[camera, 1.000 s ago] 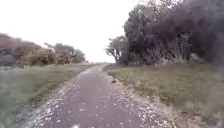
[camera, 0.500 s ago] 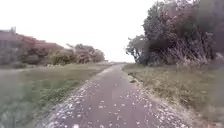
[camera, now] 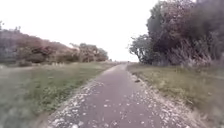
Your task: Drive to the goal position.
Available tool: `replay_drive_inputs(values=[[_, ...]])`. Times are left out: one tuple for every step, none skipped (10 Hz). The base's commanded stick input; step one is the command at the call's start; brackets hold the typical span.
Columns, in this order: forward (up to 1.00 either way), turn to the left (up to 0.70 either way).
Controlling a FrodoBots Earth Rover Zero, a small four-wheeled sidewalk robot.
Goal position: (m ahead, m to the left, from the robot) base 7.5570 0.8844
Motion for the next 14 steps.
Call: replay_drive_inputs(values=[[1.00, 0.00], [1.00, 0.00], [1.00, 0.00], [1.00, 0.00], [1.00, 0.00], [1.00, 0.00], [1.00, 0.00], [1.00, 0.00], [1.00, 0.00], [1.00, 0.00], [1.00, 0.00], [1.00, 0.00], [1.00, 0.00], [1.00, 0.00]])
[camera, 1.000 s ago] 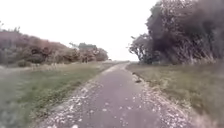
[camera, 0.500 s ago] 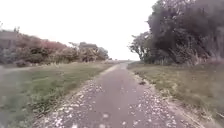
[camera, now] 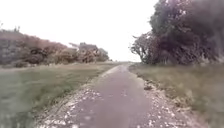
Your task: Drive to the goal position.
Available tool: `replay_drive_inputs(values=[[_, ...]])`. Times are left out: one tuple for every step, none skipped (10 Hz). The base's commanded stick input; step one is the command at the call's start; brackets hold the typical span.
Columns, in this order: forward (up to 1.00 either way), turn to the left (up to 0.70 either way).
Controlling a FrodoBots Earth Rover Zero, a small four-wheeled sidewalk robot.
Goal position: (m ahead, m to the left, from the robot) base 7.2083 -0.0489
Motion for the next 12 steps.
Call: replay_drive_inputs(values=[[1.00, 0.00], [1.00, 0.00], [1.00, 0.00], [1.00, 0.00], [1.00, 0.00], [1.00, 0.00], [1.00, -0.08], [1.00, -0.15], [1.00, -0.14], [1.00, -0.06], [1.00, 0.00], [1.00, 0.00]])
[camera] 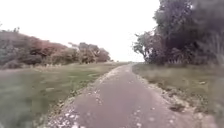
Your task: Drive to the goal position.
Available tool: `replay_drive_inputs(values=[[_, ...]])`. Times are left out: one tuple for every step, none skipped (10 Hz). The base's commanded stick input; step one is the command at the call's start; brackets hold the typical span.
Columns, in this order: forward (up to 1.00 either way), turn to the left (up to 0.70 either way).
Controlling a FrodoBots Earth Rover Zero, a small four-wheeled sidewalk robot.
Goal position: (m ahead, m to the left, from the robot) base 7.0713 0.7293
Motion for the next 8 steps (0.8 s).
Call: replay_drive_inputs(values=[[1.00, 0.00], [1.00, 0.00], [1.00, 0.00], [1.00, 0.00], [1.00, 0.00], [1.00, 0.00], [1.00, 0.00], [1.00, 0.00]])
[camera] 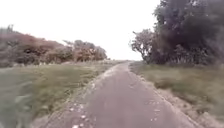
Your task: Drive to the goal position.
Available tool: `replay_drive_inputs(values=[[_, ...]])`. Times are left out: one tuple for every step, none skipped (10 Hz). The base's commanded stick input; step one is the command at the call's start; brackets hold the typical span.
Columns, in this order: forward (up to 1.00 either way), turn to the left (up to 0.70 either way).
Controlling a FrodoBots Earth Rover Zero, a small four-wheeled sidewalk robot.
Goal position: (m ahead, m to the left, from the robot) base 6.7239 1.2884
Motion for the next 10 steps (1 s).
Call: replay_drive_inputs(values=[[1.00, -0.03], [1.00, -0.06], [1.00, -0.22], [1.00, -0.23], [1.00, 0.00], [1.00, 0.00], [1.00, 0.00], [1.00, 0.00], [1.00, 0.00], [1.00, -0.19]])
